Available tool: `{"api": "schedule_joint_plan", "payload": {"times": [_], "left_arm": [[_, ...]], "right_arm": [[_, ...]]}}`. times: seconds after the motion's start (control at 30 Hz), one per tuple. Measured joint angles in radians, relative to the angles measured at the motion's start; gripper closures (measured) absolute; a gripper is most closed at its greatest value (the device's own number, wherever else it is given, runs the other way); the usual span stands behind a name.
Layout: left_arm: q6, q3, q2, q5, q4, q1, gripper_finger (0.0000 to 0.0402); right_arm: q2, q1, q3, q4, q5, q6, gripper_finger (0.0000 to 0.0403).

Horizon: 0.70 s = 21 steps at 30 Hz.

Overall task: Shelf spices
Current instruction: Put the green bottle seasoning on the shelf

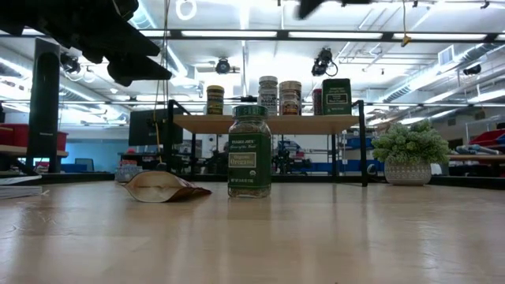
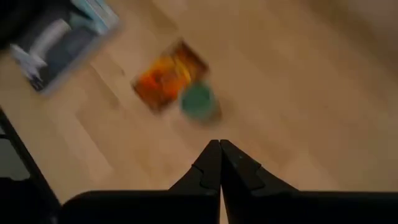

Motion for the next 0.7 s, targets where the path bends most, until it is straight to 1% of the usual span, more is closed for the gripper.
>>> {"api": "schedule_joint_plan", "payload": {"times": [0.1,0.17,0.3,0.4,0.53,0.63,0.7], "left_arm": [[0.0,0.0,0.0,0.0,0.001,0.0,0.0074],[0.0,0.0,0.0,0.0,0.001,0.0,0.0074],[-0.004,0.0,0.0,0.0,0.004,0.0,0.0074],[-0.005,0.0,0.0,0.0,0.005,0.0,0.0074],[-0.007,0.0,0.0,0.0,0.004,0.0,0.0074],[-0.008,0.0,0.0,0.0,0.005,0.0,0.0074],[-0.008,0.0,0.0,0.003,0.004,0.0,0.0074]], "right_arm": [[0.013,0.114,-0.004,-0.108,0.03,0.222,0.0403],[0.021,0.205,-0.02,-0.138,0.073,0.365,0.0403],[0.052,0.376,-0.048,-0.144,0.202,0.675,0.0403],[0.116,0.474,-0.057,-0.161,0.292,0.879,0.0403],[0.229,0.538,-0.058,-0.154,0.294,1.05,0.0403],[0.319,0.558,-0.058,-0.128,0.296,1.147,0.0403],[0.373,0.563,-0.057,-0.117,0.322,1.216,0.0403]]}}
